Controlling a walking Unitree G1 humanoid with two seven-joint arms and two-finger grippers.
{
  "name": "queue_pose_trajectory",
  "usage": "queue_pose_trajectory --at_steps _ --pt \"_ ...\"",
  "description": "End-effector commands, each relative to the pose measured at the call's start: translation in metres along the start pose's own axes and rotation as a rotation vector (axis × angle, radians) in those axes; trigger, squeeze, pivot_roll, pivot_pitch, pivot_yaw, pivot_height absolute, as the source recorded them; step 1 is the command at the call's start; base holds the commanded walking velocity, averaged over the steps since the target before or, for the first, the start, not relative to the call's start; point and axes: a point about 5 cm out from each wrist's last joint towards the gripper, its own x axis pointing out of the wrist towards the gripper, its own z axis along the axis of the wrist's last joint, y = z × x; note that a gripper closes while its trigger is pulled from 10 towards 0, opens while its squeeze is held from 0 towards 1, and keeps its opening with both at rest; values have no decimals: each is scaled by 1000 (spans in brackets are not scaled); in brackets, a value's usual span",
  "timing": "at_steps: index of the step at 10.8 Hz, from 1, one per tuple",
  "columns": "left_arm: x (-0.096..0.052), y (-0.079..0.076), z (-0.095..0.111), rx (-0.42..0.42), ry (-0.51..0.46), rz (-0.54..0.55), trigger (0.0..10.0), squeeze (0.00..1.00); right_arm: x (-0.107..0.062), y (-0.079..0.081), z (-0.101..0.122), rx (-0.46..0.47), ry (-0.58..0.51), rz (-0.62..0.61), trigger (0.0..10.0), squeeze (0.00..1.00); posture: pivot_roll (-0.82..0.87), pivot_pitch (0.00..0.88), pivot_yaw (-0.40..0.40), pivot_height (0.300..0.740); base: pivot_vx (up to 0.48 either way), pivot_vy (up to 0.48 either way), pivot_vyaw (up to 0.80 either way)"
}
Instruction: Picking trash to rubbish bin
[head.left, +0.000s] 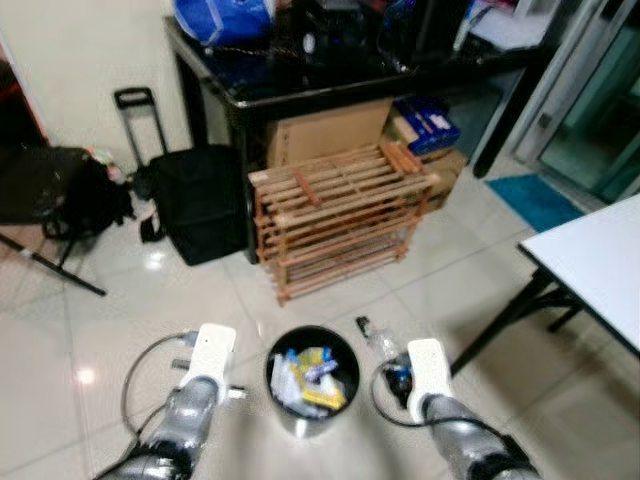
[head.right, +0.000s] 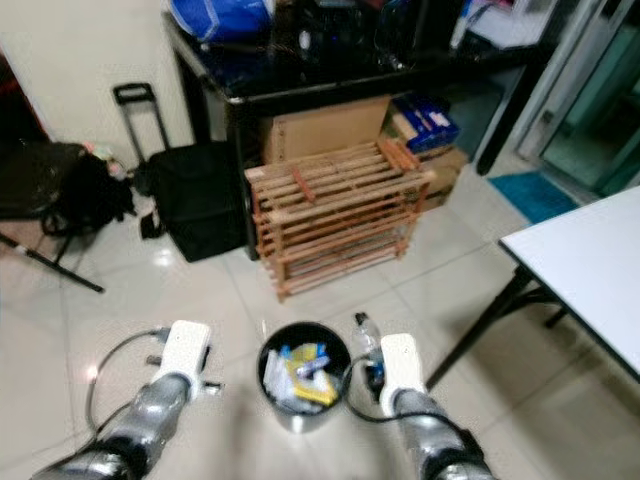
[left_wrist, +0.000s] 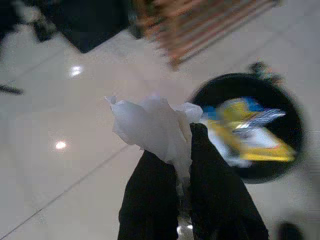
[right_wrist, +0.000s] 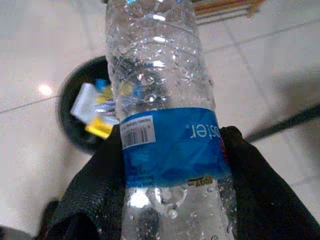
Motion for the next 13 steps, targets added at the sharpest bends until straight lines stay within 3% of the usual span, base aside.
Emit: queue_pose_trajectory --at_steps 1,7,13 --pt "0 7 0 13 -2 14 10000 0 1 3 4 -6 -13 9 10000 0 18 27 -70 740 296 0 0" --pt "1 10 4 24 -17 18 10000 0 2 10 6 -107 -25 62 10000 0 29 0 -77 740 297 0 111" --pt "0 9 2 23 -9 18 10000 0 2 3 7 -69 -24 26 10000 0 19 12 -79 740 289 0 115"
